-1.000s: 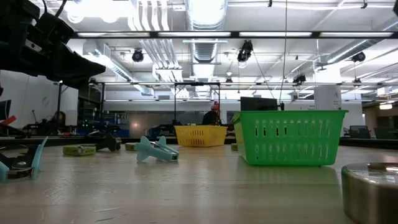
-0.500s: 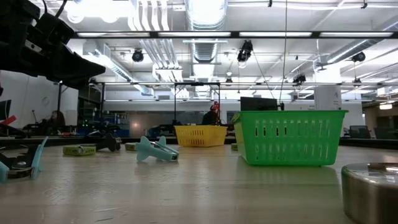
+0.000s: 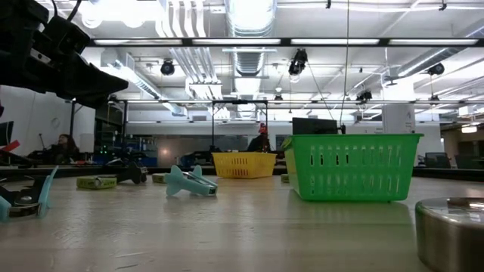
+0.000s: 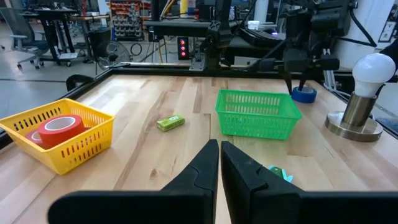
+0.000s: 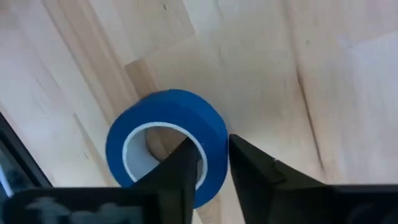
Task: Pick and place Stapler, Stapler remover, tape
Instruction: Put the blue tape into the yellow bin
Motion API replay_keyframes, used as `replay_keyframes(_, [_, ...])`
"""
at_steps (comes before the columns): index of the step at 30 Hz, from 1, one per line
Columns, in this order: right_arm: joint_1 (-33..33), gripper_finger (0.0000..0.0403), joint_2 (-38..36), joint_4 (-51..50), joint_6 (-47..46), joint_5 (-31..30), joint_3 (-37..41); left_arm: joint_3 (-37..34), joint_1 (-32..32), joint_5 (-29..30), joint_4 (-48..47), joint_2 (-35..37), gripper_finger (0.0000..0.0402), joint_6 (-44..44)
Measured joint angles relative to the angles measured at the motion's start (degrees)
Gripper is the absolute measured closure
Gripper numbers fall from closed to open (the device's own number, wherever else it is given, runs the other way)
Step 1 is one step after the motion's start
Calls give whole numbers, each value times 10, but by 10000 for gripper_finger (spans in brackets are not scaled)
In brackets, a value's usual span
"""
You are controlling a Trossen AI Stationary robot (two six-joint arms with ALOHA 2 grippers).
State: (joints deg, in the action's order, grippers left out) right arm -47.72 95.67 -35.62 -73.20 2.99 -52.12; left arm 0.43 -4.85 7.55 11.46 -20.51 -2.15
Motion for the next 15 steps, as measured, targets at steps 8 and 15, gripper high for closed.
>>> replay_keyframes(8, [15,366,-8,-9,35,-14,0,0,0,0,0,0,378,0])
replay_keyframes(15, [27,352,-32,-56,54,-32,0,0,0,0,0,0,378,0])
